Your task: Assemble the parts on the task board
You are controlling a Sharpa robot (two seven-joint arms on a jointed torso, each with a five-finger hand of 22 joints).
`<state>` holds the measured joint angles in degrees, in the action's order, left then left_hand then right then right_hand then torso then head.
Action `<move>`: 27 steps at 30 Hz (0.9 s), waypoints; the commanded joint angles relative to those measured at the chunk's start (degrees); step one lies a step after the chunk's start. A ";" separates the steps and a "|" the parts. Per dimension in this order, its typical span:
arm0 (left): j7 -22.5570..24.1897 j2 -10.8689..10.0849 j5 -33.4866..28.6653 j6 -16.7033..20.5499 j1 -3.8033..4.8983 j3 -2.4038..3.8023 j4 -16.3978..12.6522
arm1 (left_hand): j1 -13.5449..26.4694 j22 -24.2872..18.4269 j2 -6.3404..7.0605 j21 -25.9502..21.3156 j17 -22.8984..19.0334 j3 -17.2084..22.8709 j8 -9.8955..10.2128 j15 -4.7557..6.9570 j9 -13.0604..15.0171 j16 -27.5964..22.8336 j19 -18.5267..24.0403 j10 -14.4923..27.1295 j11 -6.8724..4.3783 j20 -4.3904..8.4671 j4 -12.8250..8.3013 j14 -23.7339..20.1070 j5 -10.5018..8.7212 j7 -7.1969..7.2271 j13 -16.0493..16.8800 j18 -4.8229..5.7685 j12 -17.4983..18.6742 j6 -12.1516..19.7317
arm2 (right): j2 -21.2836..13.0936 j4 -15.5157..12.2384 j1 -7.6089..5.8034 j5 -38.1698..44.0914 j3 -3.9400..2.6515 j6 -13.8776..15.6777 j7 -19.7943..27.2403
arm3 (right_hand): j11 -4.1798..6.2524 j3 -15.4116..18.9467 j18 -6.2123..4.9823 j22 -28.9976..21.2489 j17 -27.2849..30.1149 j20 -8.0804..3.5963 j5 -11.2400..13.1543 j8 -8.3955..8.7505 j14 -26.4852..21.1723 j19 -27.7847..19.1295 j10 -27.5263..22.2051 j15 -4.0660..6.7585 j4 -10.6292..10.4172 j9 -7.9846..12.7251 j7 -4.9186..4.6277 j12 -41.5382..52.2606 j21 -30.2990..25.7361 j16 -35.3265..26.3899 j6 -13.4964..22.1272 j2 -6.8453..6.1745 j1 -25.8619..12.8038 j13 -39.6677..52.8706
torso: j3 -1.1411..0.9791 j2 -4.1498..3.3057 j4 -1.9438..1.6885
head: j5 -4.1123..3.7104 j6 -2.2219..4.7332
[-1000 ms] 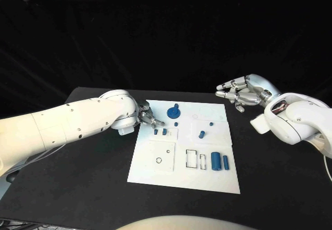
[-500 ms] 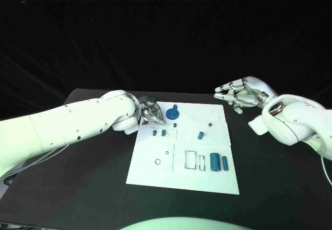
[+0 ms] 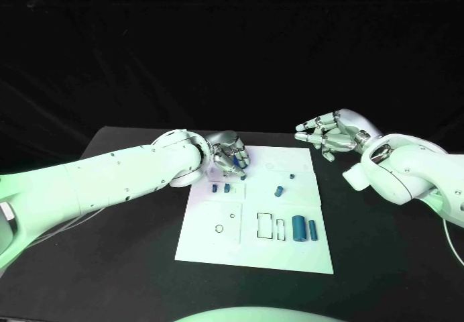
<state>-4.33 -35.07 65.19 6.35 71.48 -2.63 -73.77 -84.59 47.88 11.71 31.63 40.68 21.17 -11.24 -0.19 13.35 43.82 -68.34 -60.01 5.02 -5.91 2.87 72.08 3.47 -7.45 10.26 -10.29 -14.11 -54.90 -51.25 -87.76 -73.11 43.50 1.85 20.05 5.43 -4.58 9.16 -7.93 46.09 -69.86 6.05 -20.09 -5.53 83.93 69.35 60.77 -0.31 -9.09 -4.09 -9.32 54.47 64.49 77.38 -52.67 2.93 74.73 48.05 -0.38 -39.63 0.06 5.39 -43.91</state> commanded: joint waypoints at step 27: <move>-6.96 5.38 14.99 -7.06 -0.60 -0.38 5.86 | 2.90 22.66 -2.40 30.98 25.12 -2.61 3.21 1.02 -3.27 28.92 -14.42 -3.91 -1.14 0.97 0.90 12.24 0.27 0.54 -4.08 4.76 1.06 -5.37 | 0.14 -0.34 0.06 0.24 0.00 -0.94 0.16 | 0.07 0.21 -0.35 0.09 -0.25 -0.01 0.24 -0.34 0.21 -0.22 -0.13 0.21 -0.26 -0.02 -0.14 0.11 -0.31 -0.22 -0.04 0.65 0.16 0.03 | 0.15 -0.11 0.22 | 0.09 -0.29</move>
<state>-9.75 -29.89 78.82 1.68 70.88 -3.07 -68.01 -81.70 70.47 9.96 62.49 65.74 18.31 -8.40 0.80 10.11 72.56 -82.32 -63.48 3.79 -4.92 3.71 83.68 3.47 -6.75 6.22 -6.70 -13.28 -59.91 -51.16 -87.99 -73.09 43.41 1.85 19.97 5.36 -4.59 9.16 -7.93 46.16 -70.04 6.05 -20.09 -5.53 83.93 69.36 60.78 -0.31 -9.09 -4.09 -9.32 54.48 64.49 77.38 -52.67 3.12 74.91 48.11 -0.21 -39.76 0.25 5.53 -44.08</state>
